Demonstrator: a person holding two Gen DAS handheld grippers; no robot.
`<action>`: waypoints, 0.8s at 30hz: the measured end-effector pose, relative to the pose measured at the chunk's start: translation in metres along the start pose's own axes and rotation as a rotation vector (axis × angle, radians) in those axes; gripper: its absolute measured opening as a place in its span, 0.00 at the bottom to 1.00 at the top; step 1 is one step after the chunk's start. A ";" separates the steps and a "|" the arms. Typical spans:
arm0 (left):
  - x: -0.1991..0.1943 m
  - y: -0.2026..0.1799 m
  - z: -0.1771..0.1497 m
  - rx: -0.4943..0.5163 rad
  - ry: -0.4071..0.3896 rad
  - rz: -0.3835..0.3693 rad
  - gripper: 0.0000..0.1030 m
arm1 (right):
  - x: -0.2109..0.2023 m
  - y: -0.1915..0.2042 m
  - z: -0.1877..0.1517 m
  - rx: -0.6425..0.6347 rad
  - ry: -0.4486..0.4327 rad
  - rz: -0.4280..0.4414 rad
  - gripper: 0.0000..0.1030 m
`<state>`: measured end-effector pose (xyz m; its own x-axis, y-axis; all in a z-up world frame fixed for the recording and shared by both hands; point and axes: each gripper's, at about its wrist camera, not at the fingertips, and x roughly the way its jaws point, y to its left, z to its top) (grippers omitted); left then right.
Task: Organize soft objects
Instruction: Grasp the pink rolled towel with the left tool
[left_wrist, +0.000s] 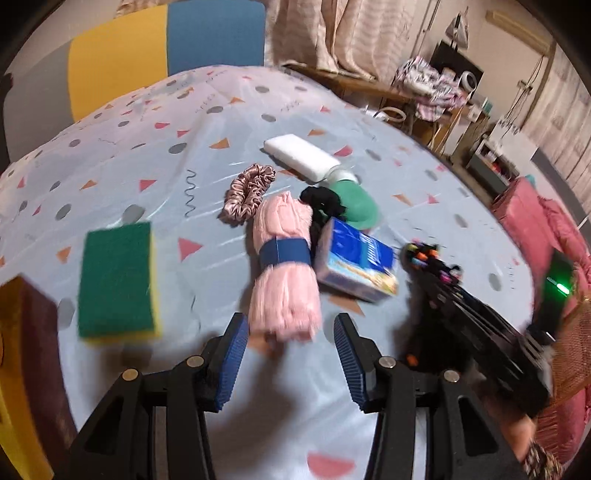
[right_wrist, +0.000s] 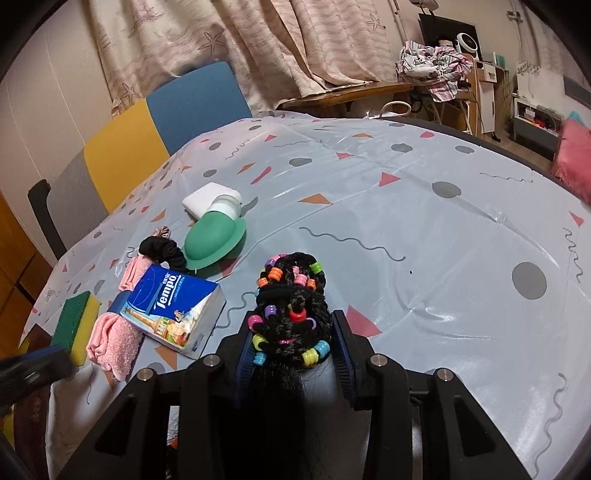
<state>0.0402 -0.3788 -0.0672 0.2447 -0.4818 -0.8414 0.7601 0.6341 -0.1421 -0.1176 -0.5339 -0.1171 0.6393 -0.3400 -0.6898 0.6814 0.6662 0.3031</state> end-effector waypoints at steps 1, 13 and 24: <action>0.006 -0.001 0.004 0.005 0.010 0.003 0.47 | 0.000 -0.001 -0.001 0.004 -0.001 0.004 0.38; 0.056 0.005 0.014 0.047 0.034 -0.003 0.35 | 0.000 -0.003 -0.002 0.009 -0.011 0.009 0.38; 0.004 0.030 -0.023 -0.106 -0.066 -0.064 0.32 | -0.001 -0.001 -0.004 -0.002 -0.015 -0.005 0.38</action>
<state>0.0496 -0.3477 -0.0869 0.2394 -0.5600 -0.7931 0.7082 0.6595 -0.2519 -0.1199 -0.5316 -0.1189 0.6414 -0.3530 -0.6812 0.6835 0.6661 0.2984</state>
